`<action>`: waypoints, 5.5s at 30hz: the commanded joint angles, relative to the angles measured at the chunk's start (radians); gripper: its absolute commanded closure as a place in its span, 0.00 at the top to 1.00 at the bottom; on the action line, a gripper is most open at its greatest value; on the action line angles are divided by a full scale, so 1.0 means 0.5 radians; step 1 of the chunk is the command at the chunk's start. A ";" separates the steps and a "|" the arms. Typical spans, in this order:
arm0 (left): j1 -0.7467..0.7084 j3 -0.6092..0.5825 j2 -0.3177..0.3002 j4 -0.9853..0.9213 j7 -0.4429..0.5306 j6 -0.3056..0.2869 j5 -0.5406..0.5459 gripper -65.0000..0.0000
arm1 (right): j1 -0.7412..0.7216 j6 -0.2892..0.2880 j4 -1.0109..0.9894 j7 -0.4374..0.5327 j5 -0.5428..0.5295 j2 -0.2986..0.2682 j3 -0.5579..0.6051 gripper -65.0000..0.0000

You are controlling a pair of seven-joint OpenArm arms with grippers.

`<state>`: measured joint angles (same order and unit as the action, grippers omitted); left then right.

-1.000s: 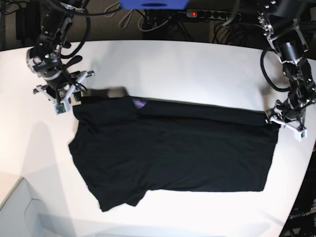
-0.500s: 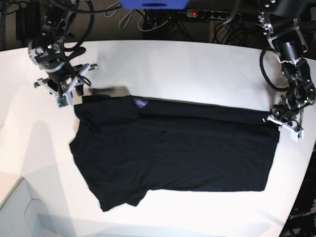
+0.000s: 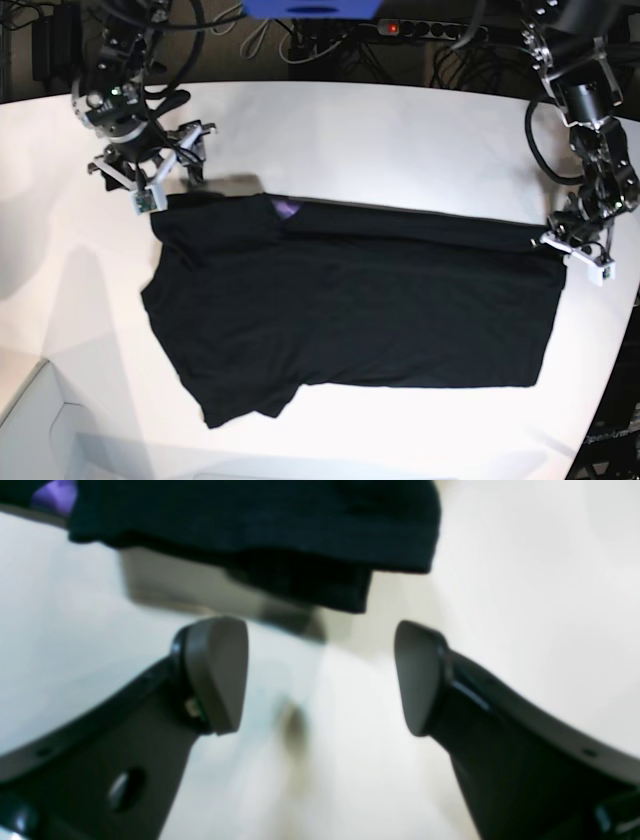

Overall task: Layout the t-shirt on the table in an organized manner, then fold the t-shirt properly
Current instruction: 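Release the folded edge and move the right gripper to the shirt corner, then grasp the folded shirt edge with both grippers and pull it taut, then regrasp the shirt corner with the right gripper beside the fold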

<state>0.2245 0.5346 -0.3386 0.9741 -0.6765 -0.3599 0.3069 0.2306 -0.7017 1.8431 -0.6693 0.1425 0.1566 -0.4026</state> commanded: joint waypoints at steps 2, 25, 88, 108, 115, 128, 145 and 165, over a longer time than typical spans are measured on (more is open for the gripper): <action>0.031 0.003 -0.039 0.027 0.020 -0.003 0.011 0.00 | -0.033 0.007 -0.021 0.051 -0.029 0.001 0.009 0.72; 0.028 0.003 -0.055 0.023 0.020 -0.003 0.011 0.00 | -0.242 0.007 -0.346 0.067 -0.029 -0.057 -0.006 0.66; -0.398 0.025 -0.092 0.757 -0.563 -0.006 0.026 0.00 | -0.137 0.007 -0.073 -0.256 -0.023 -0.281 -0.003 0.00; -0.386 0.016 -0.033 0.757 -0.563 -0.006 0.026 0.00 | 0.096 0.007 0.360 -0.246 -0.029 0.001 0.061 0.37; -0.398 0.019 -0.033 0.757 -0.563 -0.006 0.026 0.00 | 0.004 0.007 0.345 -0.246 -0.029 0.001 0.092 0.48; -0.401 0.022 0.037 0.757 -0.563 -0.006 0.026 0.00 | -0.015 0.007 0.295 -0.231 -0.029 0.001 0.350 0.51; -0.401 0.022 0.046 0.757 -0.563 -0.006 0.026 0.00 | 0.001 0.131 0.025 0.174 -0.020 0.001 0.334 0.50; -0.386 0.016 0.053 0.757 -0.563 -0.006 0.026 0.00 | -0.055 0.135 -0.088 0.177 -0.026 0.001 0.101 0.50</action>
<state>0.0147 0.5392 -0.2985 1.3354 -0.9680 -0.3660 0.3145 0.2111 -0.6346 1.7813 -0.6010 0.1490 0.1581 -0.3527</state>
